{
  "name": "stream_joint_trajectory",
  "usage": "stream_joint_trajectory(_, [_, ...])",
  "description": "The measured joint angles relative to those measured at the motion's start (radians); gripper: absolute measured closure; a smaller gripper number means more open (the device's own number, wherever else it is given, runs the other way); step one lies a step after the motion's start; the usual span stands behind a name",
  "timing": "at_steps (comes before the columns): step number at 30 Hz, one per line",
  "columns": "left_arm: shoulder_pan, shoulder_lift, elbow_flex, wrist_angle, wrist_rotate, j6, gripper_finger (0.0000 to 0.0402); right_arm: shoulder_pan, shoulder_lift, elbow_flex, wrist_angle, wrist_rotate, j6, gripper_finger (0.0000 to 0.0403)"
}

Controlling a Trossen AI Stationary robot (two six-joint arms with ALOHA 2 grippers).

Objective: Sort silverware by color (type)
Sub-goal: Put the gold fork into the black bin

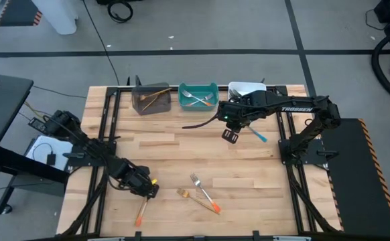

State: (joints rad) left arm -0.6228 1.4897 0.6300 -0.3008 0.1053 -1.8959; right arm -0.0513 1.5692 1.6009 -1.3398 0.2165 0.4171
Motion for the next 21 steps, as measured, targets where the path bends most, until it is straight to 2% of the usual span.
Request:
stream_joint_trajectory(10, [0.003, -0.004, -0.001, 0.125, 0.012, 0.014, 0.0386, -0.005, 0.000, 0.000, 0.030, 0.000, -0.011, 0.0325])
stream_joint_trajectory(15, [0.021, -0.075, 0.000, -0.004, 0.001, 0.042, 0.0386, -0.005, 0.000, 0.000, 0.049, 0.018, -0.036, 0.0325])
stream_joint_trajectory(21, [0.087, -0.254, 0.000, -0.195, -0.060, 0.109, 0.0386, -0.034, 0.000, 0.000, 0.078, 0.047, -0.044, 0.0325])
